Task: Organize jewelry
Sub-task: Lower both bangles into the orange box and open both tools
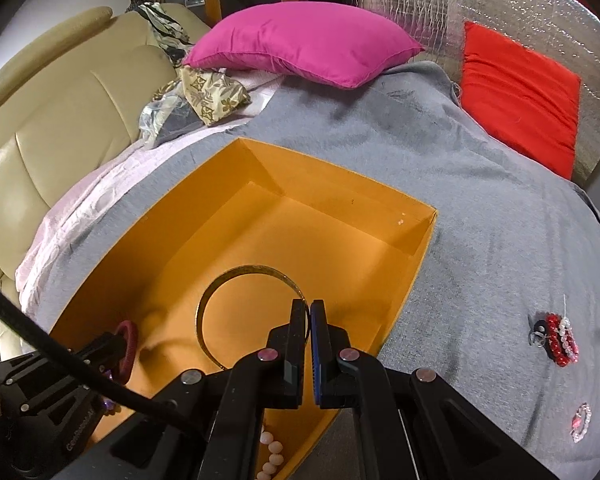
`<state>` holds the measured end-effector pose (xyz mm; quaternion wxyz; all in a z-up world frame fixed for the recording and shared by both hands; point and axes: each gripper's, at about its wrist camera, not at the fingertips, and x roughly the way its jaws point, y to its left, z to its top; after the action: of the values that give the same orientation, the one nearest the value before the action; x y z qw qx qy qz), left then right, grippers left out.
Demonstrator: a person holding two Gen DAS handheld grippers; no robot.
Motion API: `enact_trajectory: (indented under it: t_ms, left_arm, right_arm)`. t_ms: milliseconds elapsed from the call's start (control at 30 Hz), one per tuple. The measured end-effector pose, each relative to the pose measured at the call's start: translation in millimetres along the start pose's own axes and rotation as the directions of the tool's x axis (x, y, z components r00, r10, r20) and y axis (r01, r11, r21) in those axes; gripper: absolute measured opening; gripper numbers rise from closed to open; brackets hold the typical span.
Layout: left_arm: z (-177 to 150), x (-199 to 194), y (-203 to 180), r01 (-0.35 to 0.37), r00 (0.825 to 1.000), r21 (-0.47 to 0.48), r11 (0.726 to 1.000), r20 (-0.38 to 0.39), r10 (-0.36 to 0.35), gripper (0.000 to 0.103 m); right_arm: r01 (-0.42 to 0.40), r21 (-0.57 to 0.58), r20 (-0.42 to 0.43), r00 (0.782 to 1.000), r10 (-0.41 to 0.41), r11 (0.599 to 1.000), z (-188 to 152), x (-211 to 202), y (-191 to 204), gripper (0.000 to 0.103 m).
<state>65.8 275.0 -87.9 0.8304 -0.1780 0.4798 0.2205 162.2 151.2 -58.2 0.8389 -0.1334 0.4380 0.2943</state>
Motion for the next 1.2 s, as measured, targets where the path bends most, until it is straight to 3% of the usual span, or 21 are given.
enact_trajectory:
  t_ms: [767,1067,1100,1167,1200]
  left_arm:
    - [-3,3,-1,-0.024,0.999,0.015,1.000,-0.028,0.024,0.005]
    - [-1,6,-2,-0.030,0.998,0.011,0.999,-0.052,0.031,0.005]
    - [-1,6,-2,-0.032,0.998,0.009,0.999,-0.058,0.033,0.007]
    - [0,7,0,-0.029,0.997,0.003,1.000,-0.066,0.029,0.027]
    - [0,6,0,-0.031,0.997,0.000,1.000,-0.068,0.031,0.051]
  right_arm:
    - [0.005,0.009,-0.028,1.000,-0.005,1.000,-3,10,0,0.003]
    - [0.022,0.001,-0.027,0.999,-0.022,1.000,-3,11,1,0.009]
    - [0.022,0.003,-0.025,0.999,-0.021,1.000,-3,10,0,0.010]
    - [0.022,0.007,-0.013,1.000,-0.022,1.000,-3,6,0,0.010]
    - [0.025,0.007,-0.006,1.000,-0.025,1.000,-3,4,0,0.010]
